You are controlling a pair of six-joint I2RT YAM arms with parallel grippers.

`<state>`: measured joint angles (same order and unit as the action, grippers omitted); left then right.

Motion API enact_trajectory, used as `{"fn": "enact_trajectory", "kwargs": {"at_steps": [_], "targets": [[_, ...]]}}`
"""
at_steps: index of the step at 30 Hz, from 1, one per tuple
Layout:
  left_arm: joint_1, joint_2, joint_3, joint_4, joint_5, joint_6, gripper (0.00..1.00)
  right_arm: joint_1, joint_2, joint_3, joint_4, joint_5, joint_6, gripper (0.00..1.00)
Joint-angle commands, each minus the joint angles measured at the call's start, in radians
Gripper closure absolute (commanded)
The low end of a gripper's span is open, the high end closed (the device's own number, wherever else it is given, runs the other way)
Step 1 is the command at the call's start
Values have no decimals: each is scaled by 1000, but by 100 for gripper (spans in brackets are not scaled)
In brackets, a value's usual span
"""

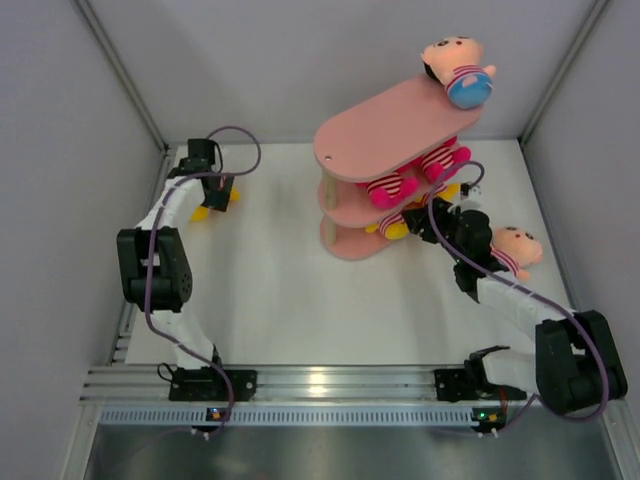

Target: Place and organize the stuffed toys onto the shelf

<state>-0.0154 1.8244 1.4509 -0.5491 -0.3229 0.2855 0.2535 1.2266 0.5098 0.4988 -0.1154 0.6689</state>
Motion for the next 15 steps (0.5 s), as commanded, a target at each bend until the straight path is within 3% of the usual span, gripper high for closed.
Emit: {"fn": "enact_trajectory", "kwargs": {"at_steps": [1,8,15], "targets": [[77,28,107,66,27,-88,5,23,-62,59,-112,-3,-61,45],[167,208,288,64,94,-198,2,26,-145,62,-201,-13,-94,45],[172,319,312,57,278,-180,2,26,-191,85,-287,-18,-124,44]]}}
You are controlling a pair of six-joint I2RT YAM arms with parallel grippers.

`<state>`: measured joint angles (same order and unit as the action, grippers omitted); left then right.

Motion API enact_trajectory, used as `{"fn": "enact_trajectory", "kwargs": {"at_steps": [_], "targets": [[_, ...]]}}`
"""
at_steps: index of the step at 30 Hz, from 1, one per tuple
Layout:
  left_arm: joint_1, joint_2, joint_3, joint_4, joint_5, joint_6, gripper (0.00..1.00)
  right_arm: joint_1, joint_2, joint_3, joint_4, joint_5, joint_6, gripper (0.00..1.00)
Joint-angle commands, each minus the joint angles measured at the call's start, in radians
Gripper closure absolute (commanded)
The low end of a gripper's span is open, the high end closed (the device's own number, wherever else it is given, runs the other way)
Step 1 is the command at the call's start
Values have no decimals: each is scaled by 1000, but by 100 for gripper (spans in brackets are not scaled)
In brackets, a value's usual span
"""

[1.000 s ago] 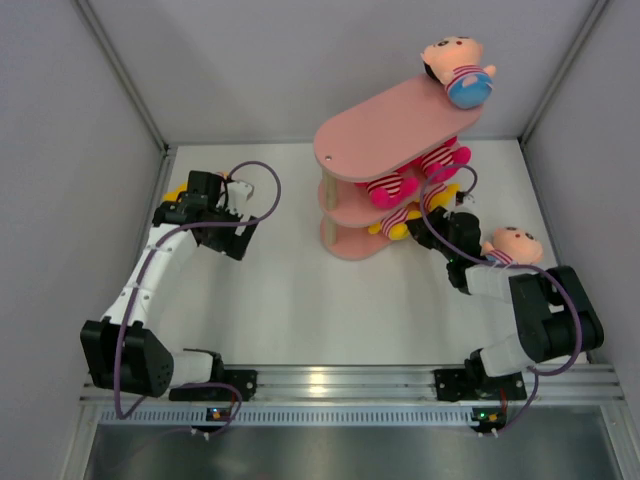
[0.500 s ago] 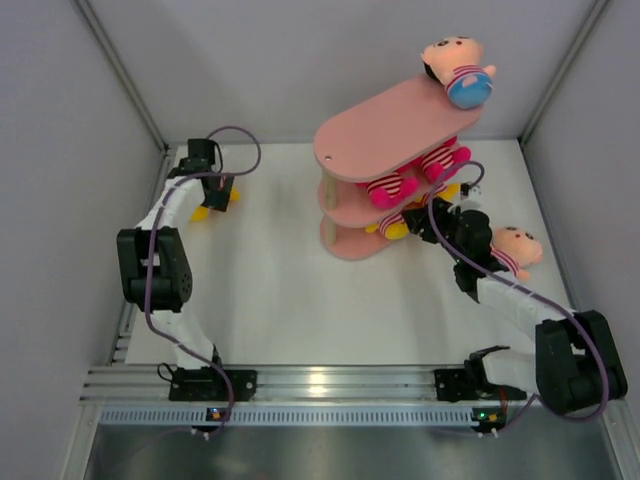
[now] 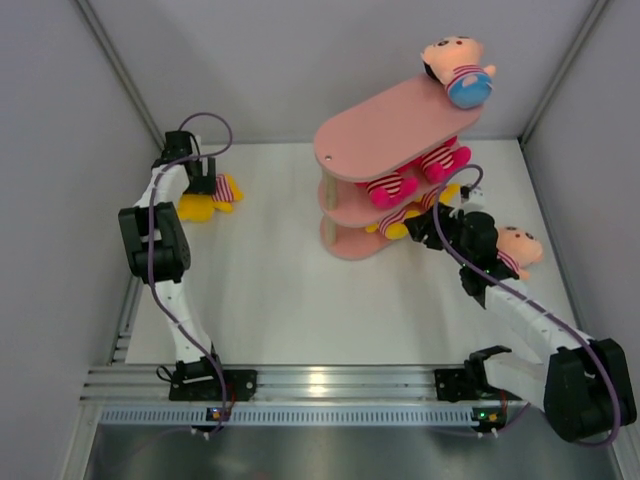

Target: Place and organize the stuffed toys onto the shelf

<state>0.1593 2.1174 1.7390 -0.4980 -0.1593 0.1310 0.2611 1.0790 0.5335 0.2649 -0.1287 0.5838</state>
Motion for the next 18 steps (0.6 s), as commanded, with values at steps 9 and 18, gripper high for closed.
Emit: {"fn": "enact_trajectory", "kwargs": {"at_steps": [9,18], "targets": [[66,12,-53,-140,335,-67,100,18,-194,135,-208,15,-117,43],[28,-516,-453,-139,541,159,100,113,-208,449,-567,-61,-347,38]]}}
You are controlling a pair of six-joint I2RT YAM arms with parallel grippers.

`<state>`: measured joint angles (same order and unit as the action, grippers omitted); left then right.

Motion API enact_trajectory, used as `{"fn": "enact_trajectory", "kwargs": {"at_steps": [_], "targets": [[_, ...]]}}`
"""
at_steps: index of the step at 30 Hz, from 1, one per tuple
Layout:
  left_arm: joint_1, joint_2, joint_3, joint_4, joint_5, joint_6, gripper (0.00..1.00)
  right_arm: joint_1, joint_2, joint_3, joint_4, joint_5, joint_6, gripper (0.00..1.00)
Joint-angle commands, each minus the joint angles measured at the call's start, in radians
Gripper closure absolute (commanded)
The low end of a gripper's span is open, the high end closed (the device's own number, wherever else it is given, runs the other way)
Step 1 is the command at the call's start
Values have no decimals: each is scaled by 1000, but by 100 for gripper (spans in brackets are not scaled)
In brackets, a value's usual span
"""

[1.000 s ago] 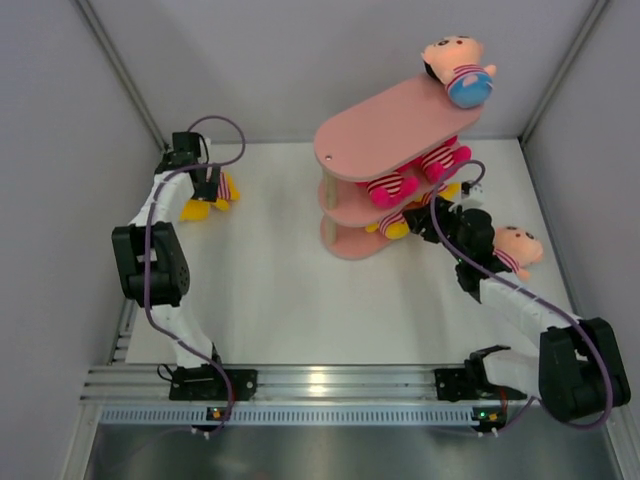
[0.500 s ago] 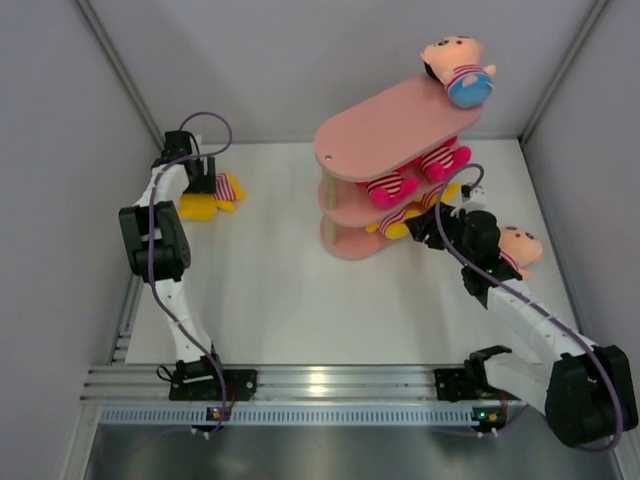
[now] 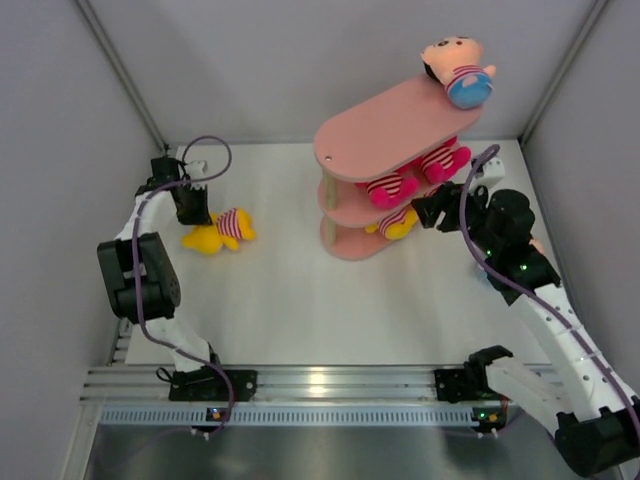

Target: Place and organize the stuffed toys onto the shelf

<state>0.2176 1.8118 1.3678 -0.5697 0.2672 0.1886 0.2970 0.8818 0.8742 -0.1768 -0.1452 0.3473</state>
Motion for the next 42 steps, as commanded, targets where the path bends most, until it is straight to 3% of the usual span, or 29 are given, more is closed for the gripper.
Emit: {"fn": "enact_trajectory", "kwargs": {"at_steps": [1,5,6,9,15,20,26,31,34,35,40,42], "targets": [[-38,-259,-117,-67,122,138,100,106,6,168,-147,-47,-134,38],[-66,-509,-289,-71,193,210,100,266,72,290,-171,-126,-119,32],[-67,-607,-312,-78,229,227,100,309,88,301,-123,-208,-94,29],[-73,-770,-355,-163,340,331,100,410,155,310,-9,-260,11,26],[-73,-893,-325,-318,402,287,100,674,344,310,167,-246,146,14],[-72,-965,-280,-377,469,249,100,705,508,232,497,-290,432,13],[-73,-1005,-271,-420,477,242,100,706,638,249,619,-315,545,13],[-73,-1006,-259,-427,489,239,100,715,721,295,594,-312,561,14],[-72,-1000,-248,-427,513,235,100,720,756,316,592,-327,567,30],[-73,-999,-248,-427,517,235,100,722,761,319,594,-333,567,47],[-73,-997,-251,-427,495,233,100,725,752,318,582,-343,538,100],[-73,-997,-254,-427,478,233,96,725,718,315,550,-338,463,100]]}}
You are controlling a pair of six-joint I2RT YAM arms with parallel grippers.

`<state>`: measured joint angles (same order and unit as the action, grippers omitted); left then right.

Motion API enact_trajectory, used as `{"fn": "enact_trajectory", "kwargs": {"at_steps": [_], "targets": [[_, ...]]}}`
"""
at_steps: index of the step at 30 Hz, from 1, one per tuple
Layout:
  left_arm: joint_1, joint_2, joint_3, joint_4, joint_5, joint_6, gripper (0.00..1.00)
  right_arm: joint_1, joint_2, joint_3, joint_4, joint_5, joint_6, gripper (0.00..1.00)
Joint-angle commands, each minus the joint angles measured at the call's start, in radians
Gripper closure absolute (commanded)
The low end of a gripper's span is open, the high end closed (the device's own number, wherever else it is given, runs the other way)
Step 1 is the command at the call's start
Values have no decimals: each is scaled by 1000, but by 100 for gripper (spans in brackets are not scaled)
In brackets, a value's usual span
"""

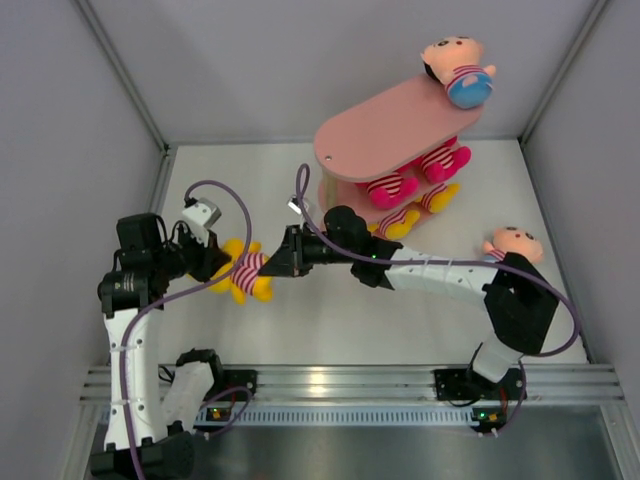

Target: Place and organize the stuffed toys onto the shelf

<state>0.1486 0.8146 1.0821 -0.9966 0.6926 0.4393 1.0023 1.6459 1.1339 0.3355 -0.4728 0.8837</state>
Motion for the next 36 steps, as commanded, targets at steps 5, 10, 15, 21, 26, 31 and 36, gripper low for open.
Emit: {"fn": "enact_trajectory", "kwargs": {"at_steps": [5,10,15,21,26,31,36], "targets": [[-4,18,36,1,-112,-20,19,96,-179,118,-462,156,-612,100],[-4,46,41,0,-220,-36,6,199,-394,0,-740,466,-925,100],[-4,75,35,1,-211,-47,6,199,-642,-164,-765,716,-1196,100],[-4,95,33,1,-203,-45,7,199,-715,-235,-760,959,-1508,100],[-4,100,22,1,-214,-19,7,191,-770,-278,-759,1057,-1626,100],[-4,124,22,3,-197,-24,7,185,-791,-330,-680,1143,-1637,100],[-4,155,30,3,-174,-40,7,179,-697,-395,-547,1253,-1599,100]]}}
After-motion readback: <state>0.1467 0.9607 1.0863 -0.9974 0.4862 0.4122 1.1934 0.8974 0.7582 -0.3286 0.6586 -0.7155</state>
